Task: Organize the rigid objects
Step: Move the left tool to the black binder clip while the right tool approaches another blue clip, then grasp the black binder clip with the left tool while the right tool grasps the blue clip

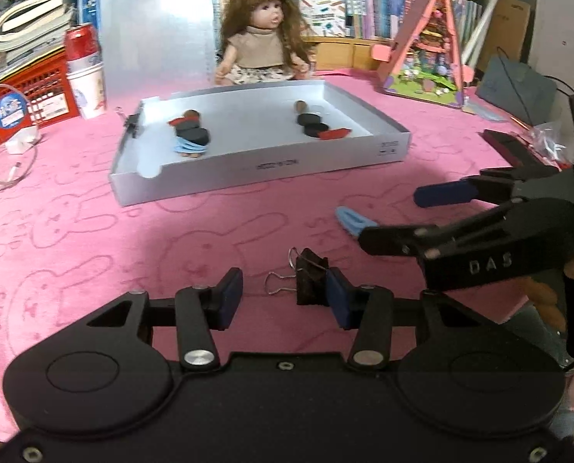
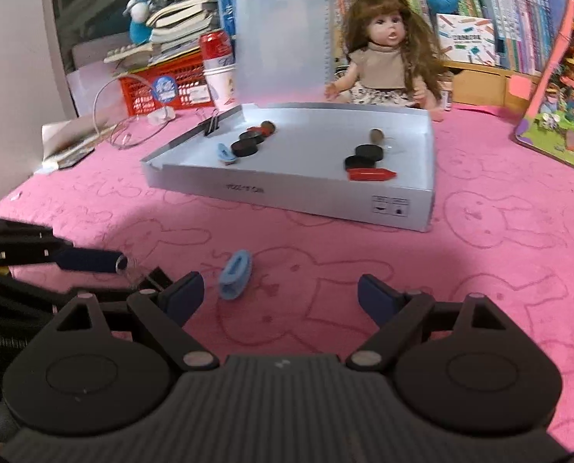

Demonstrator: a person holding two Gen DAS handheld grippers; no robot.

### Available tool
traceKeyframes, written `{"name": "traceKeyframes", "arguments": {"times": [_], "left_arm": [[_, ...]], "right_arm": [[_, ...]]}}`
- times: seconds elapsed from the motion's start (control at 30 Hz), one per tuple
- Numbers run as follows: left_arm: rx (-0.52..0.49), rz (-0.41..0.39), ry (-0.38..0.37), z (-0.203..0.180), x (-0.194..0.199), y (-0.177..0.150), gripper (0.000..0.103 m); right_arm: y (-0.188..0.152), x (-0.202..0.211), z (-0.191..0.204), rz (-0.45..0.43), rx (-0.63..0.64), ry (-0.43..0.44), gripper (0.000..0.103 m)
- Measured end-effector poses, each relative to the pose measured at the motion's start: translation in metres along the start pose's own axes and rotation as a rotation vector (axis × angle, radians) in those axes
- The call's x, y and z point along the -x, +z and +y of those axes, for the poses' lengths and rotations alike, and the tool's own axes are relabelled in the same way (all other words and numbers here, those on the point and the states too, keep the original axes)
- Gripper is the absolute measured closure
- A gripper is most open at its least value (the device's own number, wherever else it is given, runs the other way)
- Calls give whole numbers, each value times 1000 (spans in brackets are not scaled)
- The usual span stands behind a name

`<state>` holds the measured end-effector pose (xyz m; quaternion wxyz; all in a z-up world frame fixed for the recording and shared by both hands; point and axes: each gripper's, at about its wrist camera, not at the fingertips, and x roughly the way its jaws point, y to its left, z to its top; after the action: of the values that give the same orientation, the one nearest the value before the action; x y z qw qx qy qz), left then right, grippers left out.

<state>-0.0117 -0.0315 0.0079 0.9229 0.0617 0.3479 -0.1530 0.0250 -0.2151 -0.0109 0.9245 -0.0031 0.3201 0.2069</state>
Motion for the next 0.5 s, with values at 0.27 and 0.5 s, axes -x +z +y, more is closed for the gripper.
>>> {"name": "traceKeyframes", "arguments": {"times": [0.27, 0.5], "left_arm": [[-10, -9, 66, 17, -1, 2, 54], [46, 1, 64, 33, -7, 8, 53]], "right_arm": [[-2, -2, 7, 0, 103, -110, 11], [0, 0, -6, 2, 95, -199, 11]]}}
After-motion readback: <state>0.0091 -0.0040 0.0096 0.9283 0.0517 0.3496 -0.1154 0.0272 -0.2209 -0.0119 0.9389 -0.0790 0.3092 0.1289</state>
